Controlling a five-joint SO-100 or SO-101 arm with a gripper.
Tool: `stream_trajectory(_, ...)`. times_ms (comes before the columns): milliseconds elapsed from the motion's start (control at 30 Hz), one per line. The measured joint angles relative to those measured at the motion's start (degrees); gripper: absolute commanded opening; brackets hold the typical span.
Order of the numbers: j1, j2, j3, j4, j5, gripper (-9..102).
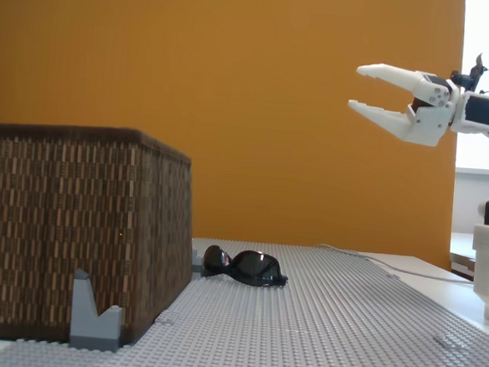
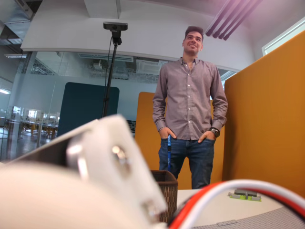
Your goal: Grasp a glasses and put it in the bin.
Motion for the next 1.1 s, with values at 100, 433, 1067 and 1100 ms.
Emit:
stream_trajectory(100, 0.97, 0.79, 5.36, 5.27, 1.05, 0)
stream_trajectory(433, 1.93, -0.09, 14.06, 22.59, 1.67, 0)
stream_trajectory(1067, 20.3, -61.87, -21.45, 4.04, 14.41, 13)
stream_trajectory(1100, 20.57, -63.46, -23.99, 6.24, 16.0, 14)
